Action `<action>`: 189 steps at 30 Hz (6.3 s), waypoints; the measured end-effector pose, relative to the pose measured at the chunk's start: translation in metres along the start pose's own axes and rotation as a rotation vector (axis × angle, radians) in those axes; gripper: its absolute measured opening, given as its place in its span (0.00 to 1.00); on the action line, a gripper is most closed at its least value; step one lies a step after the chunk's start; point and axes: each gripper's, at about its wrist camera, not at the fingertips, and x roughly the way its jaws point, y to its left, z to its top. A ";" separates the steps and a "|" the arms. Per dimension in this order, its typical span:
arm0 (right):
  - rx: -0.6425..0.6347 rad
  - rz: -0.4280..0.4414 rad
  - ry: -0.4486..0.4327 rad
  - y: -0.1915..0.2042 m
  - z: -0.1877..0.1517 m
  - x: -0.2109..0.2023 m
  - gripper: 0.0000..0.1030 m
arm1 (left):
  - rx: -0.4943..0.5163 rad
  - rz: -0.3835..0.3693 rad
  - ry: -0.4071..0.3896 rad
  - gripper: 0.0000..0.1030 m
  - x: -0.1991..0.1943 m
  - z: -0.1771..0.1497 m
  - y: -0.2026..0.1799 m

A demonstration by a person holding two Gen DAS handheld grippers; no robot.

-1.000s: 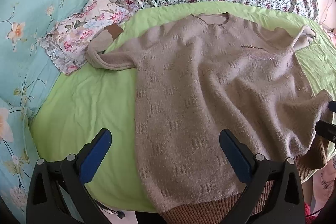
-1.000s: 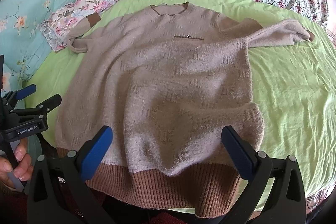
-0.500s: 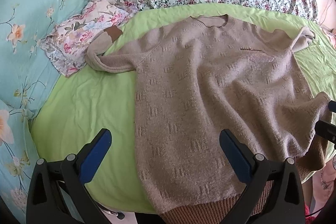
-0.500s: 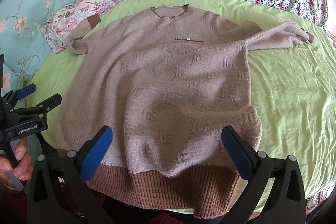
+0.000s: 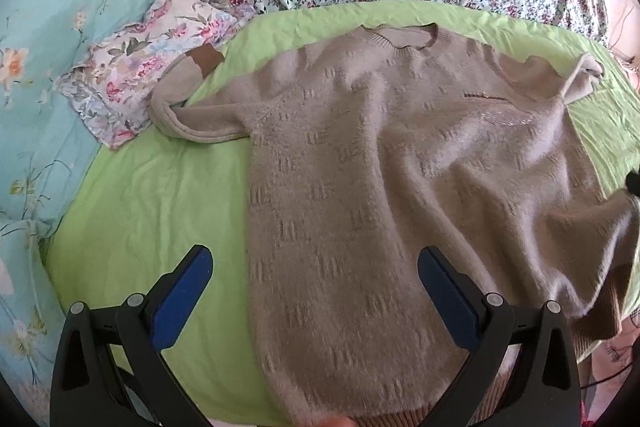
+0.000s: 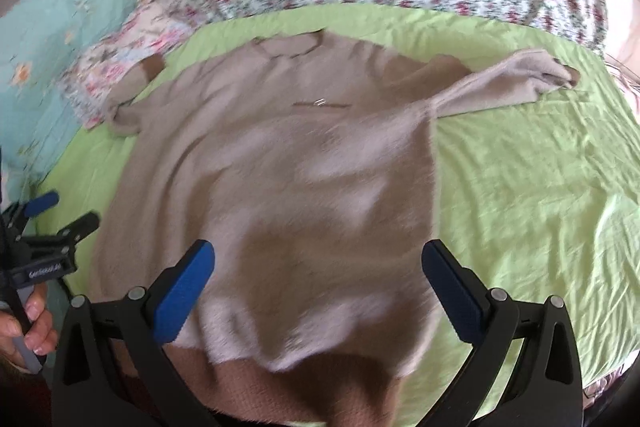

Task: Fold small clothes

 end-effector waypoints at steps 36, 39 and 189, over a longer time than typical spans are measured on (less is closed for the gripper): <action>0.499 -0.298 -0.080 -0.319 0.223 0.125 0.15 | -0.006 -0.021 0.010 1.00 0.097 0.094 -0.005; 0.410 -0.125 -0.109 -0.260 0.223 0.113 0.15 | -0.025 -0.042 0.009 1.00 0.096 0.091 0.000; 0.242 0.260 0.047 -0.051 0.088 0.120 0.61 | 0.091 -0.572 -0.022 0.50 0.137 0.141 -0.050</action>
